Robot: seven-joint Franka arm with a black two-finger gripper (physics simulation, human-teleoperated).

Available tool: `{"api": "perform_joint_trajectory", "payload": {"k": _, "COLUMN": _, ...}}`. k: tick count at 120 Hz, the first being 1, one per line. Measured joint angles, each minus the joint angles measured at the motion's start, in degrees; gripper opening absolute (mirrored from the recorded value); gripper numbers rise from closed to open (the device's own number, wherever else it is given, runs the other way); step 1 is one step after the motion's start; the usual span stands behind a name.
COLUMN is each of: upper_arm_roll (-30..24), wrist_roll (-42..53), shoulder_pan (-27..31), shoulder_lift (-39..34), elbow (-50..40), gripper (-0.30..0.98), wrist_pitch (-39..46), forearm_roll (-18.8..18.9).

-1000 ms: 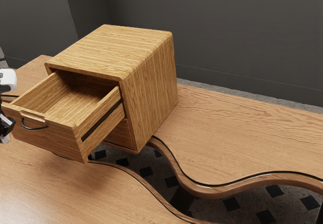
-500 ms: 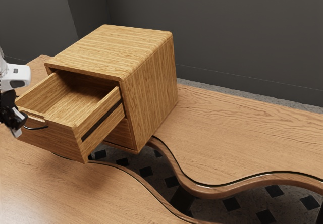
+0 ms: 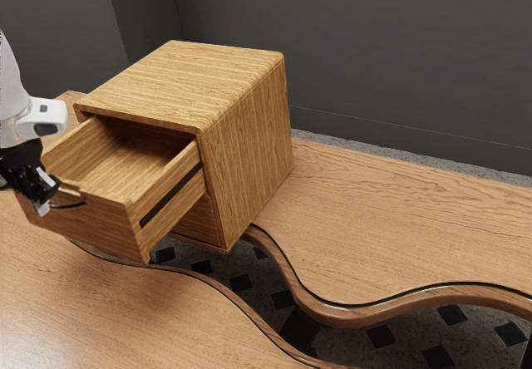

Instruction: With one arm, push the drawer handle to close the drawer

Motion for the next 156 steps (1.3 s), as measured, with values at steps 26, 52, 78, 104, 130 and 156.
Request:
{"api": "perform_joint_trajectory", "payload": {"k": 26, "upper_arm_roll": 0.02, "wrist_roll": 0.28, "shoulder_pan": -0.12, "shoulder_lift": 1.71, "elbow": 1.42, "gripper": -0.1, "wrist_pitch": 0.71, "forearm_roll": -0.11}}
{"api": "perform_joint_trajectory", "payload": {"k": 52, "upper_arm_roll": 0.09, "wrist_roll": 0.5, "shoulder_pan": -0.12, "shoulder_lift": 4.4, "elbow": 2.77, "gripper": -0.1, "wrist_pitch": 2.0, "forearm_roll": -0.27}}
{"api": "perform_joint_trajectory", "payload": {"k": 78, "upper_arm_roll": 0.67, "wrist_roll": 0.68, "shoulder_pan": -0.74, "shoulder_lift": 7.19, "elbow": 5.15, "gripper": -0.1, "wrist_pitch": 2.7, "forearm_roll": -0.65}}
{"api": "perform_joint_trajectory", "payload": {"k": 104, "upper_arm_roll": 0.83, "wrist_roll": 0.93, "shoulder_pan": -0.93, "shoulder_lift": 11.15, "elbow": 8.59, "gripper": -0.1, "wrist_pitch": 3.08, "forearm_roll": -1.92}}
{"api": "perform_joint_trajectory", "payload": {"k": 130, "upper_arm_roll": 0.79, "wrist_roll": 1.12, "shoulder_pan": -1.2, "shoulder_lift": 14.26, "elbow": 11.25, "gripper": -0.1, "wrist_pitch": 3.29, "forearm_roll": -2.72}}
{"api": "perform_joint_trajectory", "payload": {"k": 156, "upper_arm_roll": 0.79, "wrist_roll": 1.26, "shoulder_pan": -1.49, "shoulder_lift": 17.23, "elbow": 14.21, "gripper": -0.1, "wrist_pitch": 3.37, "forearm_roll": -3.36}}
